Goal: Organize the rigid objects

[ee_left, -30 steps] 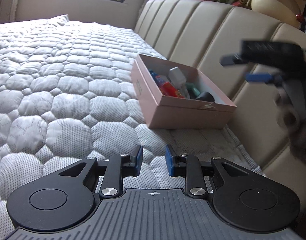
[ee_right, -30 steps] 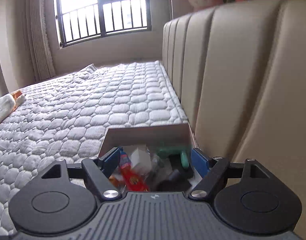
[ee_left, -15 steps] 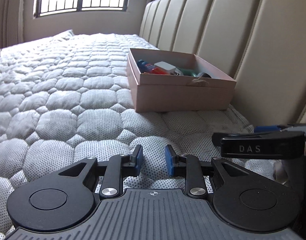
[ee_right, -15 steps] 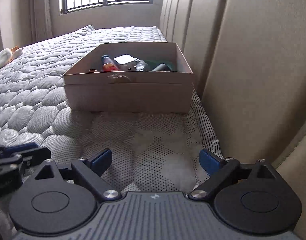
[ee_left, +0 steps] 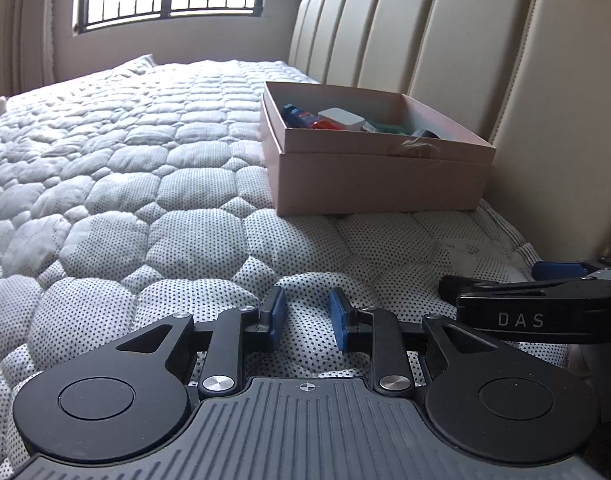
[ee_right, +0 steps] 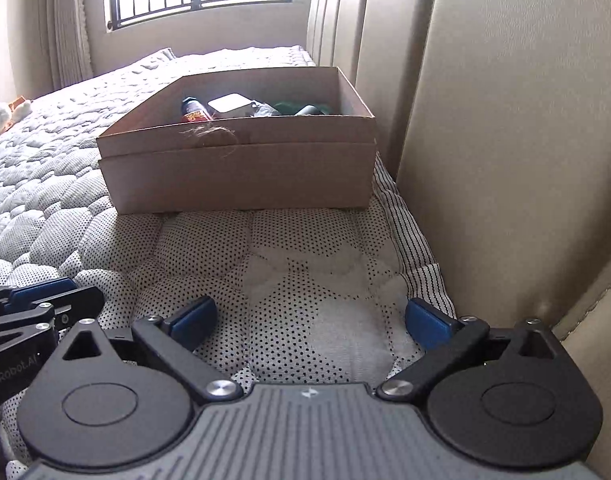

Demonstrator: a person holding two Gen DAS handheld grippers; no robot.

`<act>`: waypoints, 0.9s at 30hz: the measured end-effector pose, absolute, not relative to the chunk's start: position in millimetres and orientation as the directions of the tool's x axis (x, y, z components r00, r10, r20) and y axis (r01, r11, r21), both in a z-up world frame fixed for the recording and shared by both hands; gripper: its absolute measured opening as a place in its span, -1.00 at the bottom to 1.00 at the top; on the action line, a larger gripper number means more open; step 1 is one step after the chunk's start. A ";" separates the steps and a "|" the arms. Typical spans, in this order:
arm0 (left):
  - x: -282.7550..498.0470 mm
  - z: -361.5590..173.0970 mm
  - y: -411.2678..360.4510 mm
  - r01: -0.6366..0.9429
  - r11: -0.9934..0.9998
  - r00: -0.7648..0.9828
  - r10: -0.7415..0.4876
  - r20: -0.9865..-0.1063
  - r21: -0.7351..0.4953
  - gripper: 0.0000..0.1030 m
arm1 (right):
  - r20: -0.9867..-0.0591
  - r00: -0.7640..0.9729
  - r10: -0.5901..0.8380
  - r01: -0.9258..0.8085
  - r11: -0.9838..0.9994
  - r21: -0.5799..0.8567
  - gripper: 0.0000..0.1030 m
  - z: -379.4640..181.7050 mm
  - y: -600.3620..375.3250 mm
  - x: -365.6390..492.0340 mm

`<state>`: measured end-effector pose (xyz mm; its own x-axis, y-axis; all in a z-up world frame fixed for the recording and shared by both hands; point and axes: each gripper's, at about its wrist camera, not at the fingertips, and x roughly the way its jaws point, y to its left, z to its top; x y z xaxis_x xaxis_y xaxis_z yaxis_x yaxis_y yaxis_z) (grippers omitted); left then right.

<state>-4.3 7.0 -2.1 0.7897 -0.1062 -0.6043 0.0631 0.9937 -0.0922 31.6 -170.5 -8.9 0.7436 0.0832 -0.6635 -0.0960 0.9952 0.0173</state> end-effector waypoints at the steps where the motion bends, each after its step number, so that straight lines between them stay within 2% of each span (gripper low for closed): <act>1: -4.7 -1.8 5.9 0.064 0.994 0.790 -0.102 -0.605 -0.084 -0.47 | -0.662 0.745 0.084 -0.093 0.995 0.021 0.99 -9.3 -171.2 31.2; 7: -4.6 -1.9 -0.4 0.067 0.997 0.788 -0.079 -0.610 -0.042 -0.47 | -0.678 0.733 0.060 -0.061 0.998 0.021 1.00 -9.6 -169.5 29.7; 11: -1.5 -1.8 1.0 0.049 0.997 0.783 -0.078 -0.617 -0.064 -0.47 | -0.651 0.757 0.061 -0.073 0.997 0.008 1.00 -14.4 -168.0 25.4; 16: -2.4 -1.5 -5.7 0.045 0.999 0.786 -0.050 -0.617 -0.023 -0.47 | -0.645 0.763 0.051 -0.062 0.998 0.006 1.00 -15.6 -167.1 25.0; 27: -3.3 -2.3 -7.7 0.036 0.999 0.788 -0.040 -0.614 -0.018 -0.47 | -0.611 0.789 0.056 -0.067 0.998 0.006 1.00 -20.0 -167.7 18.3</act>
